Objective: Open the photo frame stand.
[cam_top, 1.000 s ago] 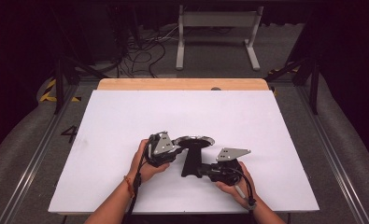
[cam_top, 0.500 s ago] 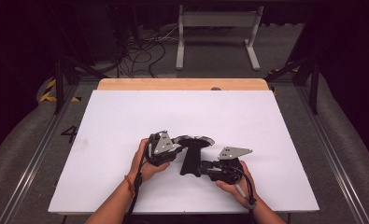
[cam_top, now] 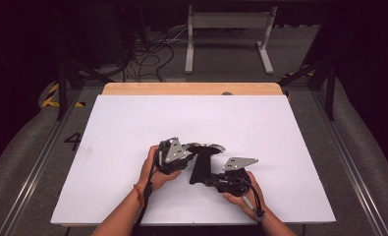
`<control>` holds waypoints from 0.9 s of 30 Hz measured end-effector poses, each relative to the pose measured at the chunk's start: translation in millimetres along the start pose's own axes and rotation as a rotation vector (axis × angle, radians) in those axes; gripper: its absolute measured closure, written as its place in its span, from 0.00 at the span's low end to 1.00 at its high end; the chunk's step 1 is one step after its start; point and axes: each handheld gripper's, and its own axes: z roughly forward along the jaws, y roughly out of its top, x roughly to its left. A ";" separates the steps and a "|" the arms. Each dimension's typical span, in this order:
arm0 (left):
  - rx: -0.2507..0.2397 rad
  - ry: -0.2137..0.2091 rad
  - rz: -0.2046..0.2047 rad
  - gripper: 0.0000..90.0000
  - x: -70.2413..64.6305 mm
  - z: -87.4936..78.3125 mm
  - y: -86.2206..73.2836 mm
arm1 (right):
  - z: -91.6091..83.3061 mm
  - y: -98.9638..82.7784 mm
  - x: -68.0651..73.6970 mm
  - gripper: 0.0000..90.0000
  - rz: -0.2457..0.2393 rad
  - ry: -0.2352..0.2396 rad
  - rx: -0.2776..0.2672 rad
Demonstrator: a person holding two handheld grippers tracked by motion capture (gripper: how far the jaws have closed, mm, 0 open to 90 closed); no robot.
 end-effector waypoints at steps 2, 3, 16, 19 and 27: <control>0.000 0.003 0.001 0.71 0.2 0.7 0.2 | 0.2 0.1 -0.6 0.85 0.000 0.002 0.000; 0.003 0.008 0.000 0.71 -0.2 1.0 0.6 | 0.1 0.3 -0.9 0.85 -0.001 0.003 0.003; 0.014 0.051 0.015 0.72 0.0 4.3 0.9 | -5.2 -0.4 -7.9 0.87 0.018 -0.010 0.007; 0.014 0.047 0.014 0.73 0.3 4.1 0.8 | -5.7 -0.3 -8.3 0.87 0.015 -0.017 0.006; 0.016 0.056 0.004 0.69 2.9 0.0 -0.7 | -7.1 -1.2 -8.9 0.86 0.027 -0.025 0.007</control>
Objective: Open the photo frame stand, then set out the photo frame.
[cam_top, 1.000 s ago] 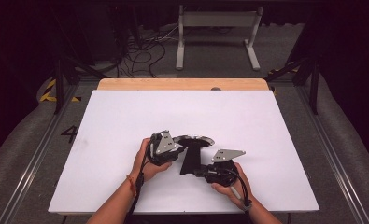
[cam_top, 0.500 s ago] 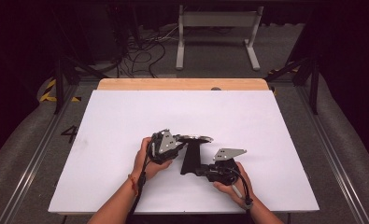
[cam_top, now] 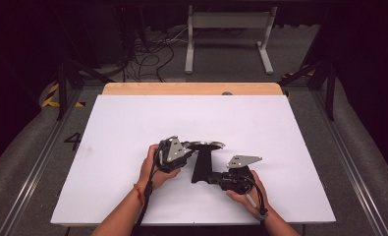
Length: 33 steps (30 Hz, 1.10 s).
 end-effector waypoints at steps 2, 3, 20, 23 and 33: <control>-0.005 -0.007 0.003 0.69 2.0 -3.2 -0.3 | -1.7 0.2 0.3 0.83 0.001 -0.009 0.001; -0.006 -0.013 0.003 0.68 2.5 -6.1 -0.6 | -3.1 0.6 0.2 0.81 -0.002 -0.013 -0.003; 0.024 -0.028 0.018 0.57 6.4 -57.0 -13.1 | -39.0 9.1 4.4 0.74 -0.144 -0.153 -0.053; 0.047 -0.030 0.031 0.55 5.4 -63.5 -21.2 | -44.9 10.7 4.0 0.77 -0.143 -0.162 -0.082; 0.034 -0.002 -0.024 0.53 14.5 -56.8 -22.7 | -44.5 14.9 16.2 1.00 -0.183 -0.162 -0.119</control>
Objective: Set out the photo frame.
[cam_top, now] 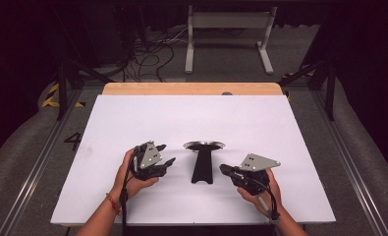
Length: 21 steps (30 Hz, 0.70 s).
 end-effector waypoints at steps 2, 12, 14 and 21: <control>-0.007 -0.019 -0.020 0.56 0.7 3.4 2.2 | 3.0 1.5 4.4 1.00 -0.015 0.003 -0.002; -0.068 -0.076 -0.041 0.51 2.4 14.1 26.3 | 32.0 4.1 37.9 1.00 -0.062 0.036 0.018; -0.072 -0.087 -0.040 0.49 2.6 18.1 33.7 | 34.8 4.3 40.4 1.00 -0.067 0.035 0.025; -0.052 -0.096 0.008 0.50 0.1 38.8 42.3 | 56.5 12.9 57.2 1.00 -0.099 -0.002 0.048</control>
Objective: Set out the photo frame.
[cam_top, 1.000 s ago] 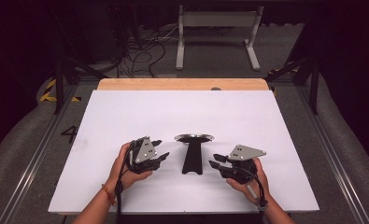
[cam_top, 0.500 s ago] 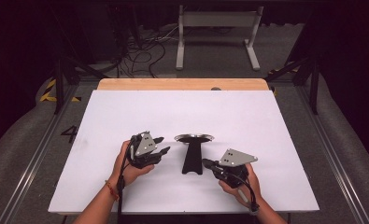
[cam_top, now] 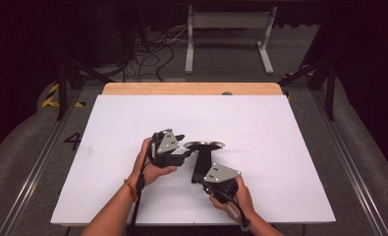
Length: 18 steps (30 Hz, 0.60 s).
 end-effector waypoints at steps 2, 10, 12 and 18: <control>0.002 -0.009 -0.004 0.55 1.8 3.8 -1.6 | 6.5 1.6 2.9 1.00 0.004 -0.009 0.002; 0.002 -0.080 -0.002 0.74 3.5 14.8 -7.4 | 26.5 1.7 16.0 1.00 -0.014 -0.020 0.027; 0.013 -0.071 0.019 0.75 2.9 14.7 -6.6 | 32.8 0.5 18.0 1.00 -0.020 -0.037 0.045; 0.046 -0.049 0.055 0.81 -1.5 13.6 -4.0 | 36.7 -1.8 17.5 1.00 0.008 -0.048 0.060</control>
